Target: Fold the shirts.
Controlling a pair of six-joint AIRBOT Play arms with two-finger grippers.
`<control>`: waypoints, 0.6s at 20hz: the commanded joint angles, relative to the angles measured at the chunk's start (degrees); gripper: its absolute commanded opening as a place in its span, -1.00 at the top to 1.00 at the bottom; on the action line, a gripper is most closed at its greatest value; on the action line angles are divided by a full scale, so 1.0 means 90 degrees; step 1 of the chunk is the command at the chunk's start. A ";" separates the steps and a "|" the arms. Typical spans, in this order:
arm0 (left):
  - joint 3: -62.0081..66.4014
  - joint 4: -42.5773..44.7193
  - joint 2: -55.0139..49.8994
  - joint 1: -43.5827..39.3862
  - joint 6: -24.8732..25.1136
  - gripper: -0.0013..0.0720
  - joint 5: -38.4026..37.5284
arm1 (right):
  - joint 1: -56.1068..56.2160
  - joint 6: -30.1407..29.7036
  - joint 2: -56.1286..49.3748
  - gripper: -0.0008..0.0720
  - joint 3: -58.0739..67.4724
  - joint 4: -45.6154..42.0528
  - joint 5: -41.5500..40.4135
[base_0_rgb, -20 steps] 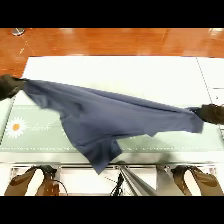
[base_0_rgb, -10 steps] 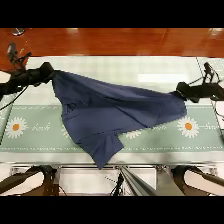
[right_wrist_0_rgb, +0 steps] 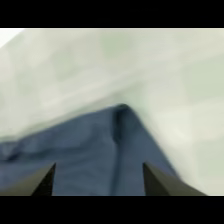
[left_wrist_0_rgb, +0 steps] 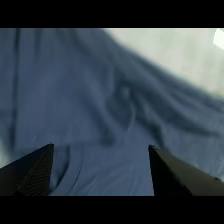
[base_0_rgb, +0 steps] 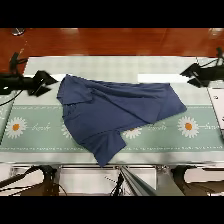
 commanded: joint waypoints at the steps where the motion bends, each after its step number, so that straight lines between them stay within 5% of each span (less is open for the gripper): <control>1: -0.0736 0.1168 0.0639 0.0976 -0.0323 -0.95 -0.1778 | -0.0954 -0.0328 0.0376 -0.75 -0.0012 -0.0976 0.1168; 4: -0.2565 0.0845 0.1639 0.1141 -0.0296 -0.95 -0.1549 | -0.1690 -0.0357 0.1219 -0.75 -0.1851 -0.0231 0.0474; 7: -0.4197 0.0005 0.2227 0.0920 -0.0032 -0.95 -0.1552 | -0.1693 -0.1117 0.2084 -0.75 -0.3509 0.1018 0.0163; 12: -0.5452 -0.0413 0.2506 0.0226 -0.0231 -0.95 -0.1013 | -0.1324 -0.1331 0.2652 -0.74 -0.4335 0.1309 -0.0114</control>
